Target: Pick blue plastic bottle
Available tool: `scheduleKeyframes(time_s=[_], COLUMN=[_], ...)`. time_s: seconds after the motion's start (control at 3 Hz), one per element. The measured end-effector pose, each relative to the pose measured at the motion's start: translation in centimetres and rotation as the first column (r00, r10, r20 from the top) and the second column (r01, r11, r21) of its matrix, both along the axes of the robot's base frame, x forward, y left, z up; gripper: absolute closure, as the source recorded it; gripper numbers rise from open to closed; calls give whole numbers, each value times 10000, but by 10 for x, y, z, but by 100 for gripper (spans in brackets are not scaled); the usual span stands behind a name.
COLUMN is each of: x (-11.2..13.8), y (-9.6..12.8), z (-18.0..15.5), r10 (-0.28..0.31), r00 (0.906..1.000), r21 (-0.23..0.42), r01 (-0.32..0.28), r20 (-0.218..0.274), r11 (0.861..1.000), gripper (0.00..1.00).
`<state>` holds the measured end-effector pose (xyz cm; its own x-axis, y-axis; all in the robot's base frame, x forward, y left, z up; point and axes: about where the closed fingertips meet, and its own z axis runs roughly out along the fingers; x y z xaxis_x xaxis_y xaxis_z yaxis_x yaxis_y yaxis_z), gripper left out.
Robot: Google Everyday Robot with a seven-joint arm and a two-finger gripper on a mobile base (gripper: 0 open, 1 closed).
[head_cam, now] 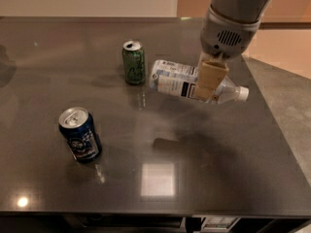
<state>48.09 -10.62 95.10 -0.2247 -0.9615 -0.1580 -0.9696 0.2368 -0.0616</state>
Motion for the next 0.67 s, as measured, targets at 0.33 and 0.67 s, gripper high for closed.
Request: scheduleKeyframes(time_s=[0.33, 0.67], x=[12, 18], y=[10, 14], z=[23, 25], r10=[556, 532], r00=[9962, 9942], r21=[320, 441], r01=[-578, -575], r20=[676, 931], r11=[9978, 9974], gripper=[100, 100])
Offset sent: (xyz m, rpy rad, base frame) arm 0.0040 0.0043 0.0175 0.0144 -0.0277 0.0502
